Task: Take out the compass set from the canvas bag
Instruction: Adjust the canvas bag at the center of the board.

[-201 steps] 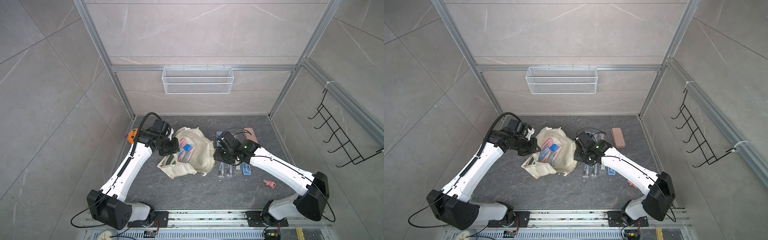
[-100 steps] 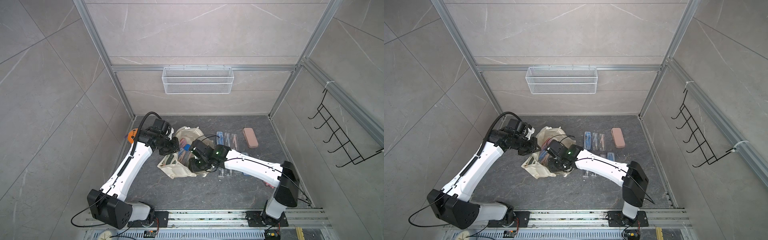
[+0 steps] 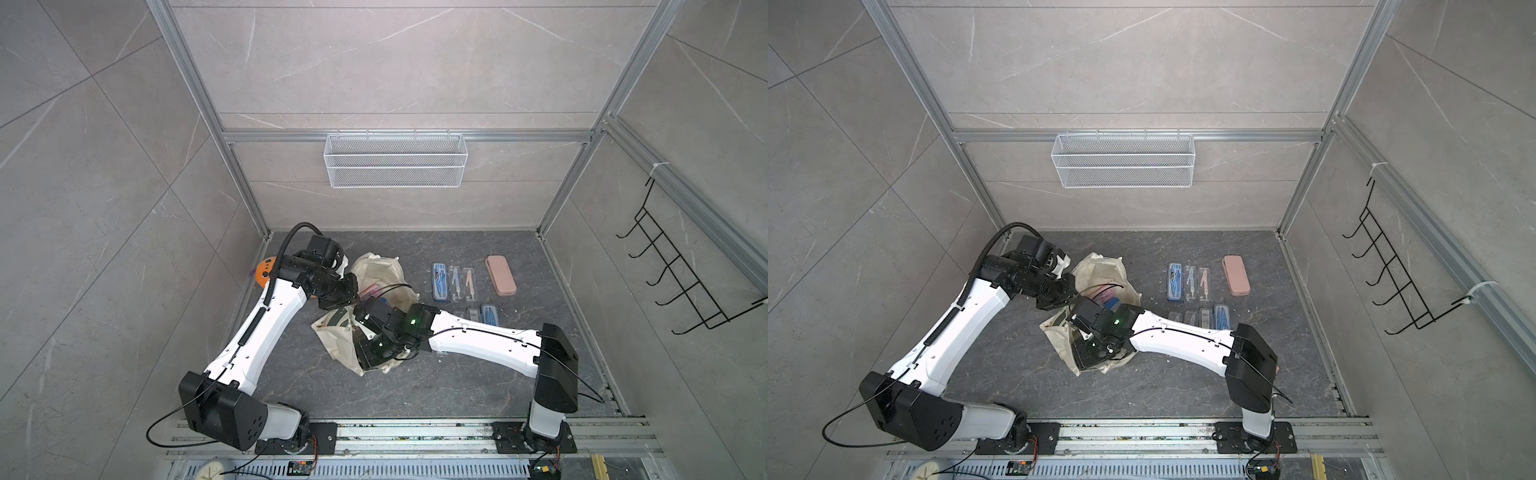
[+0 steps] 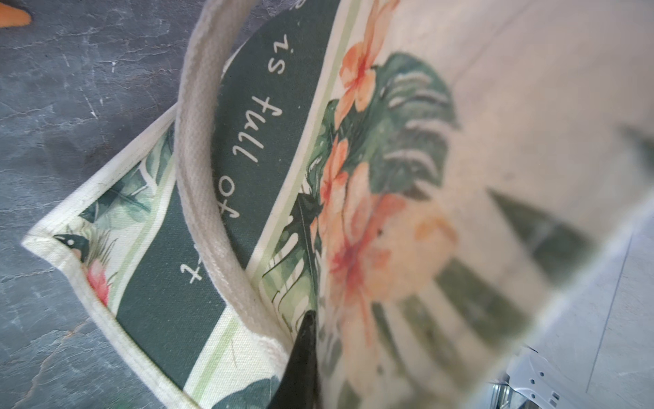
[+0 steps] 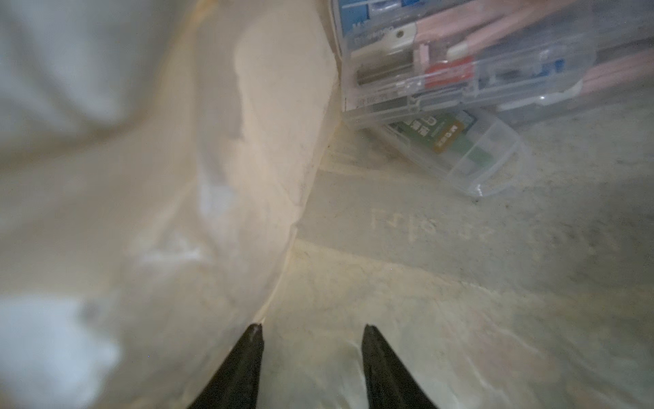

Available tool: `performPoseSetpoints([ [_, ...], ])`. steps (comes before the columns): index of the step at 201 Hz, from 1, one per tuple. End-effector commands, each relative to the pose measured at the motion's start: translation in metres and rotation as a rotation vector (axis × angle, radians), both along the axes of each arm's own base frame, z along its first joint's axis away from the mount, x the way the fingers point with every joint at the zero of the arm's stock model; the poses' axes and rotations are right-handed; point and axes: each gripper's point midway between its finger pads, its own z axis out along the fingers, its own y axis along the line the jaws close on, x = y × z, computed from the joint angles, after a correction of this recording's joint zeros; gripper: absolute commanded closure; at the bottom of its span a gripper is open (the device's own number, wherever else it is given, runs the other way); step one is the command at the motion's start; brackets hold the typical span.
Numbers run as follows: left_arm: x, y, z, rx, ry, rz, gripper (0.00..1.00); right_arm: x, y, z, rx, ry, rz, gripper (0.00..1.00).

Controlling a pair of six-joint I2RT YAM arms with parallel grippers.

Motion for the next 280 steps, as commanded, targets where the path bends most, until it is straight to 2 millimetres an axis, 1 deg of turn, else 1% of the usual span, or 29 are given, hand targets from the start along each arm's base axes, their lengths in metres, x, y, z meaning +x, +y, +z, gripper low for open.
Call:
performPoseSetpoints([
  [1, -0.011, -0.006, 0.023, -0.081, -0.068, -0.045, 1.0, 0.022, -0.01, 0.002, -0.019, -0.022, -0.175, 0.49],
  [15, -0.019, -0.006, 0.02, -0.094, -0.058, -0.053, 1.0, 0.035, -0.021, 0.006, -0.029, -0.024, -0.283, 0.48],
  [29, -0.025, -0.006, 0.019, -0.104, -0.049, -0.055, 1.0, 0.047, -0.038, 0.01, -0.074, -0.024, -0.385, 0.46],
  [42, -0.03, -0.006, 0.019, -0.111, -0.045, -0.063, 1.0, 0.053, -0.047, 0.013, -0.08, -0.008, -0.451, 0.46],
  [55, -0.034, -0.005, 0.02, -0.11, -0.047, -0.064, 1.0, 0.058, -0.055, 0.011, -0.09, 0.013, -0.515, 0.45],
  [74, -0.038, -0.004, 0.021, -0.107, -0.045, -0.073, 1.0, 0.061, -0.052, 0.009, -0.078, 0.036, -0.554, 0.44],
  [101, -0.04, -0.007, 0.021, -0.118, -0.033, -0.094, 1.0, 0.068, -0.042, 0.004, -0.04, 0.087, -0.647, 0.41],
  [125, -0.041, -0.009, 0.02, -0.122, -0.028, -0.109, 1.0, 0.084, -0.036, -0.002, 0.003, 0.126, -0.747, 0.39],
  [160, -0.041, -0.011, 0.02, -0.129, -0.029, -0.126, 1.0, 0.107, -0.023, -0.005, 0.041, 0.113, -0.851, 0.38],
  [191, -0.04, -0.013, 0.02, -0.129, -0.035, -0.145, 1.0, 0.122, -0.014, -0.019, 0.027, 0.091, -0.896, 0.42],
  [215, -0.038, -0.013, 0.02, -0.126, -0.05, -0.15, 1.0, 0.13, -0.009, -0.032, 0.03, 0.069, -0.913, 0.42],
  [223, -0.036, -0.013, 0.021, -0.123, -0.059, -0.15, 1.0, 0.131, -0.008, -0.037, 0.035, 0.071, -0.915, 0.42],
  [233, -0.033, -0.013, 0.021, -0.116, -0.071, -0.147, 1.0, 0.132, -0.001, -0.039, 0.075, 0.079, -0.895, 0.42],
  [248, -0.026, -0.01, 0.022, -0.086, -0.083, -0.134, 1.0, 0.127, 0.005, -0.046, 0.107, 0.103, -0.867, 0.46],
  [270, -0.015, -0.001, 0.019, -0.016, -0.077, -0.097, 1.0, 0.119, -0.004, -0.051, 0.104, 0.099, -0.847, 0.49],
  [280, -0.013, 0.005, 0.016, 0.031, -0.069, -0.083, 1.0, 0.117, -0.01, -0.048, 0.125, 0.087, -0.836, 0.49],
])
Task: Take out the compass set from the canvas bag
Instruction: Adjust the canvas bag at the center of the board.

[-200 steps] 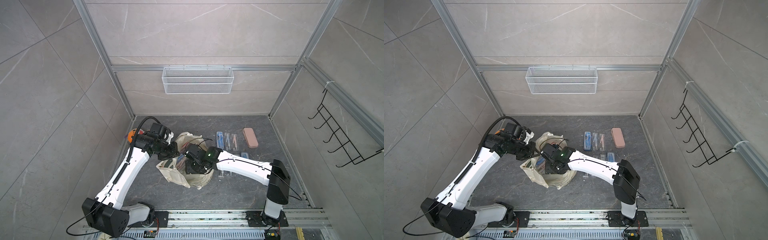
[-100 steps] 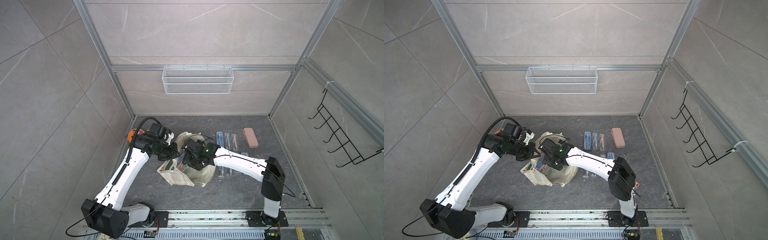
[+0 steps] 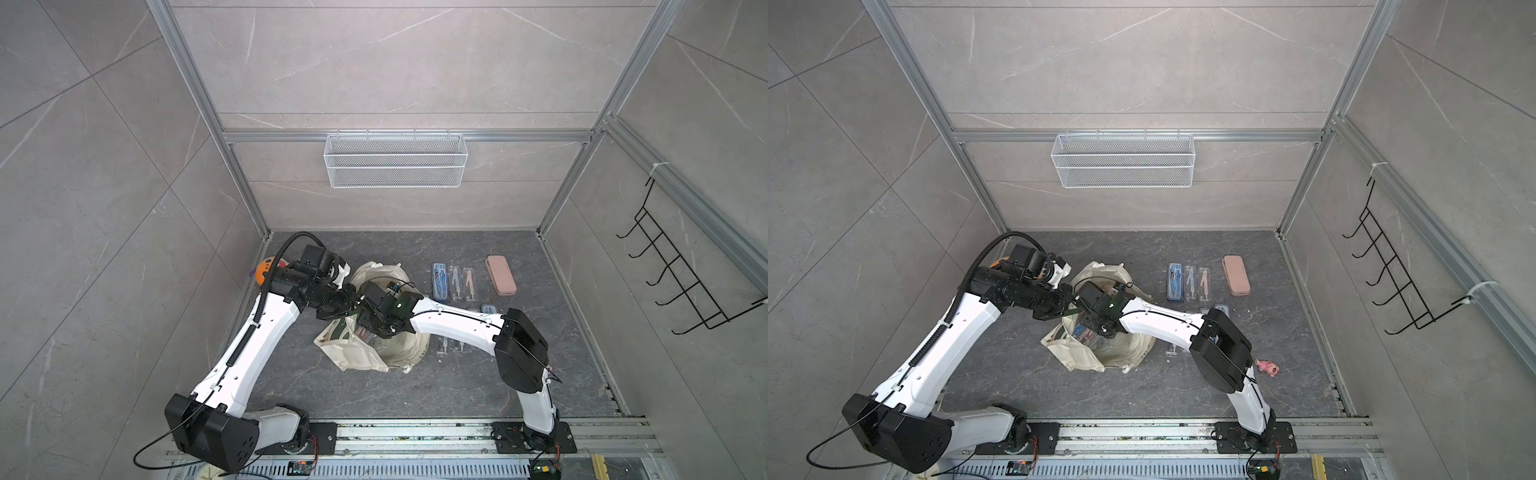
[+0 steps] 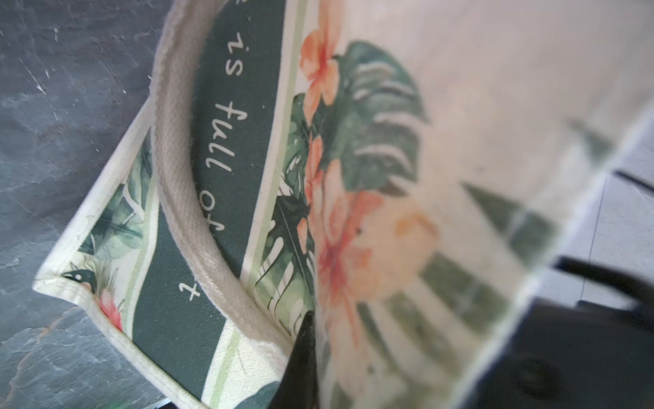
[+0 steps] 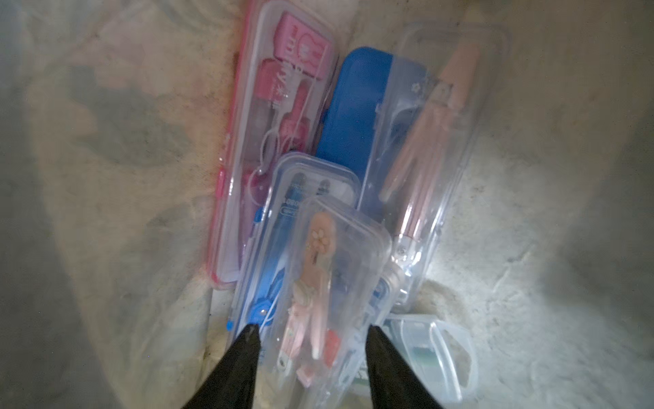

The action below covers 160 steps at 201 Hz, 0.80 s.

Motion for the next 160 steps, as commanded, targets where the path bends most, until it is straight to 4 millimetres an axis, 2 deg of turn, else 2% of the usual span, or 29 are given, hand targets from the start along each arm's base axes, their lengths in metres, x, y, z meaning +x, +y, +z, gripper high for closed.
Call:
performPoseSetpoints([
  [1, 0.014, 0.008, 0.011, 0.068, -0.058, 0.006, 1.0, -0.006, -0.004, 0.009, 0.047, -0.044, 0.027, 0.49],
  [24, 0.018, 0.023, 0.007, 0.166, -0.053, 0.045, 1.0, -0.01, -0.017, 0.018, 0.069, -0.084, 0.048, 0.46],
  [46, 0.022, 0.029, 0.007, 0.204, -0.048, 0.065, 1.0, -0.011, -0.023, 0.022, 0.074, -0.077, 0.073, 0.46],
  [67, 0.029, 0.034, 0.012, 0.233, -0.062, 0.096, 0.78, -0.011, -0.02, 0.021, 0.085, -0.069, 0.101, 0.47],
  [88, 0.04, 0.038, 0.019, 0.274, -0.08, 0.115, 0.66, -0.009, -0.016, 0.018, 0.091, -0.047, 0.127, 0.49],
  [126, 0.065, 0.042, 0.029, 0.357, -0.119, 0.097, 0.57, -0.009, -0.012, 0.008, 0.105, -0.013, 0.148, 0.49],
  [160, 0.085, 0.037, 0.031, 0.395, -0.133, 0.03, 0.54, -0.008, -0.011, 0.007, 0.118, -0.002, 0.159, 0.49],
])
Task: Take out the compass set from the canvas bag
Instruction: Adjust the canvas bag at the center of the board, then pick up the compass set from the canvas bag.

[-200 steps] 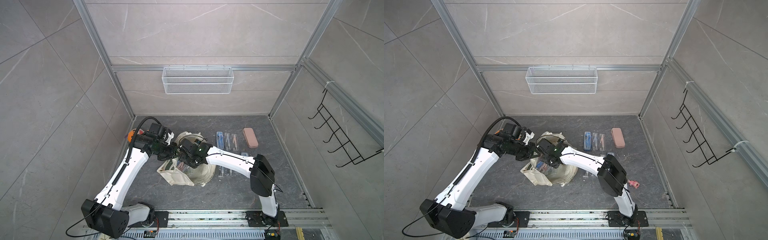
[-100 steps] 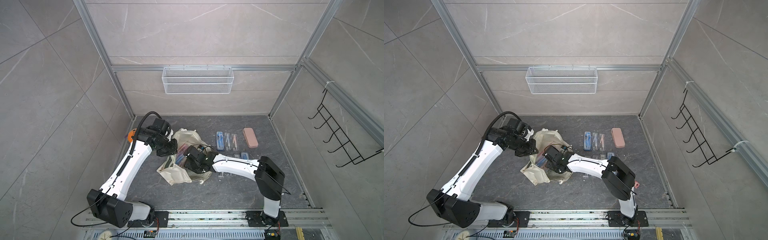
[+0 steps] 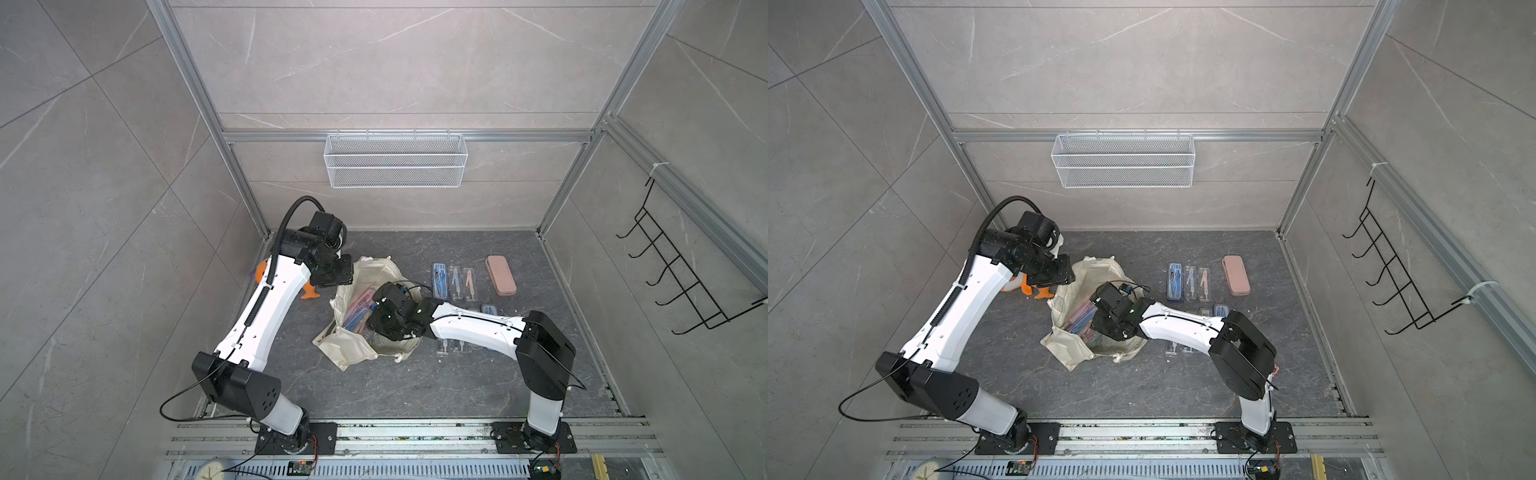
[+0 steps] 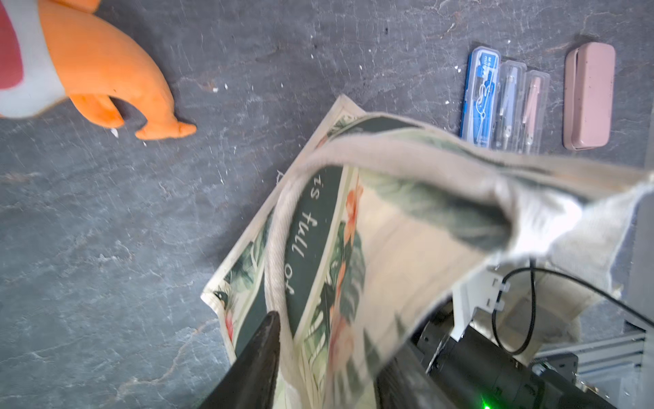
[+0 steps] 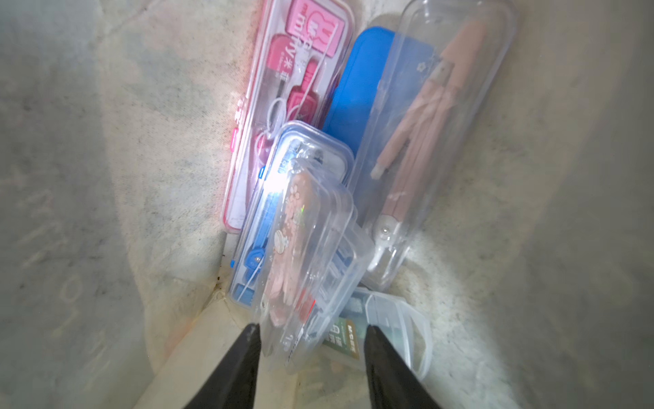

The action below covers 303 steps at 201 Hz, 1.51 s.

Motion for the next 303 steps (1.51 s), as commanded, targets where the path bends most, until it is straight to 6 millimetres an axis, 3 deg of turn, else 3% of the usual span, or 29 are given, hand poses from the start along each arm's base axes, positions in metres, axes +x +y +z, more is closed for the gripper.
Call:
performPoseSetpoints([
  [1, 0.009, 0.003, 0.002, 0.07, -0.002, -0.064, 0.54, 0.003, 0.004, -0.005, 0.002, 0.005, 0.03, 0.49],
  [27, 0.022, -0.003, 0.0, 0.086, -0.005, -0.11, 0.49, 0.005, 0.006, -0.005, 0.006, 0.01, 0.036, 0.48],
  [66, 0.039, -0.014, -0.008, 0.068, 0.006, -0.127, 0.51, 0.007, 0.007, -0.003, 0.011, 0.011, 0.041, 0.49],
  [82, 0.044, -0.022, -0.01, 0.05, 0.012, -0.137, 0.67, 0.008, 0.007, -0.003, 0.013, 0.013, 0.045, 0.48],
  [99, 0.048, -0.029, -0.005, 0.023, 0.003, -0.146, 1.0, 0.01, 0.01, 0.001, 0.019, 0.0, 0.064, 0.51],
  [126, 0.05, -0.042, 0.008, -0.053, -0.035, -0.166, 1.0, 0.005, 0.029, 0.022, 0.034, -0.087, 0.192, 0.55],
  [156, 0.051, -0.052, 0.028, -0.121, -0.093, -0.177, 1.0, -0.032, 0.054, 0.042, -0.002, -0.22, 0.459, 0.6],
  [188, 0.051, -0.06, 0.036, -0.158, -0.117, -0.195, 1.0, -0.074, 0.07, 0.035, 0.015, -0.255, 0.659, 0.62],
  [212, 0.051, -0.071, 0.038, -0.184, -0.118, -0.217, 1.0, -0.089, 0.082, 0.026, 0.023, -0.25, 0.733, 0.64],
  [253, 0.031, -0.093, 0.037, -0.243, -0.074, -0.286, 1.0, -0.082, 0.081, 0.0, -0.006, -0.189, 0.681, 0.63],
  [303, -0.005, -0.085, 0.029, -0.27, -0.026, -0.263, 1.0, -0.044, 0.038, 0.015, -0.055, -0.135, 0.423, 0.46],
])
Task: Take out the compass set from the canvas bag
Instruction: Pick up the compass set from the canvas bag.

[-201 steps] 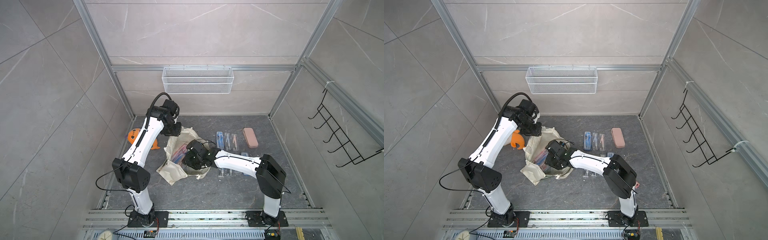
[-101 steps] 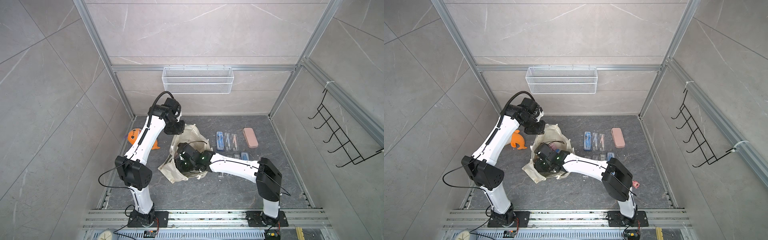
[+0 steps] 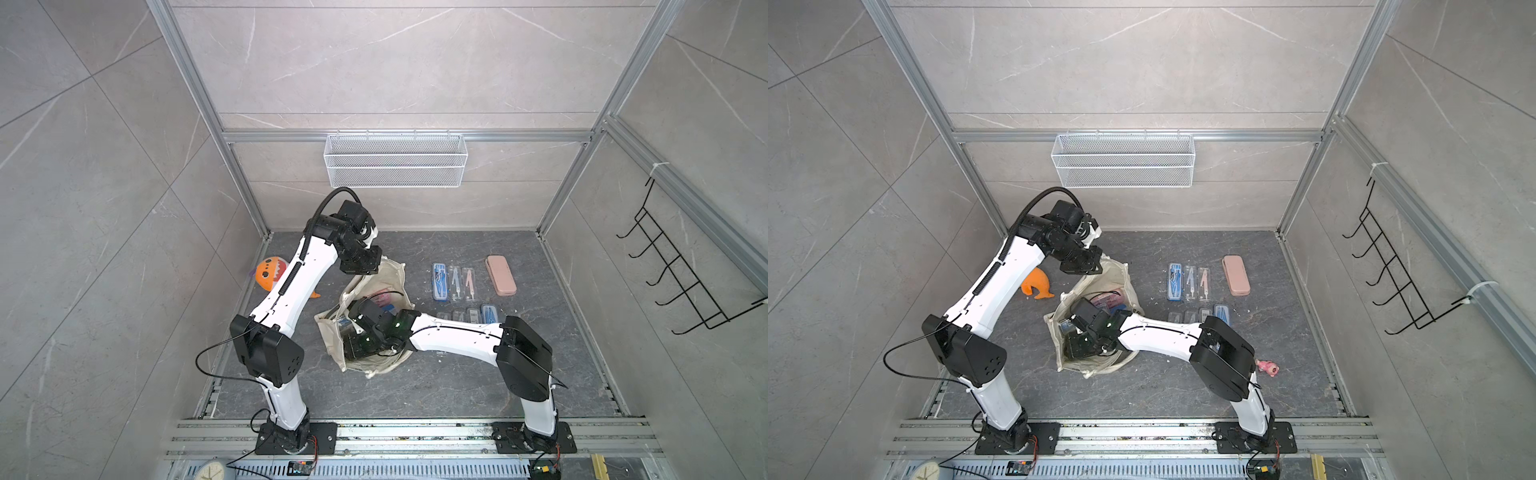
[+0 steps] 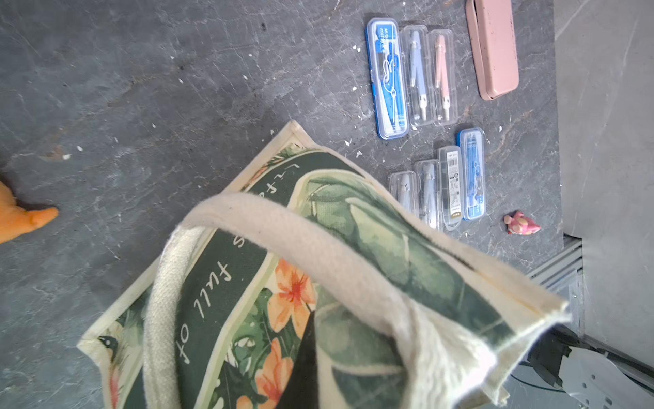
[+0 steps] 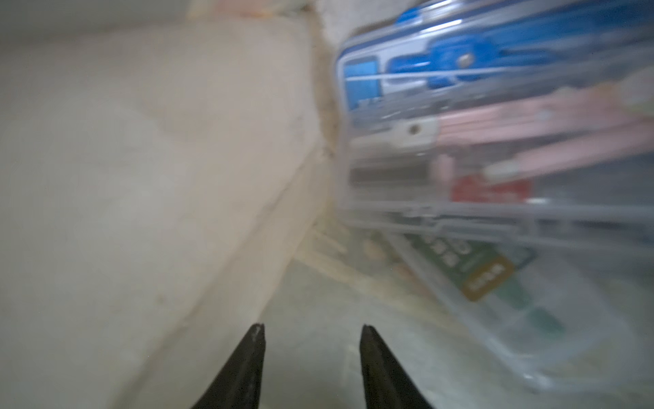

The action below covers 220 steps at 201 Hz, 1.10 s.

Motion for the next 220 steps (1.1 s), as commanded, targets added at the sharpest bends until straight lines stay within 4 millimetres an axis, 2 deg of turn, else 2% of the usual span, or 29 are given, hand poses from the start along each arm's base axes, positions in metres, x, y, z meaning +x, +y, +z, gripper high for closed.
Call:
performPoseSetpoints([
  [1, -0.021, -0.003, 0.036, -0.111, -0.055, 0.006, 1.0, 0.021, -0.026, 0.02, -0.017, 0.017, -0.158, 0.46],
  [41, -0.039, 0.0, 0.035, -0.134, -0.026, 0.026, 1.0, 0.039, -0.065, 0.02, -0.111, 0.108, -0.38, 0.43],
  [68, -0.047, -0.001, 0.033, -0.143, -0.019, 0.029, 1.0, 0.05, -0.074, 0.018, -0.1, 0.163, -0.501, 0.41],
  [99, -0.052, -0.001, 0.033, -0.147, -0.021, 0.028, 1.0, 0.061, -0.07, 0.011, -0.077, 0.204, -0.565, 0.39],
  [138, -0.054, -0.003, 0.032, -0.159, -0.027, 0.028, 1.0, 0.067, -0.064, -0.004, -0.085, 0.229, -0.602, 0.41],
  [176, -0.056, -0.004, 0.03, -0.163, -0.023, 0.027, 1.0, 0.076, -0.063, -0.016, -0.112, 0.209, -0.629, 0.45],
  [220, -0.057, -0.006, 0.029, -0.167, -0.019, 0.022, 1.0, 0.089, -0.061, -0.02, -0.148, 0.14, -0.623, 0.42],
])
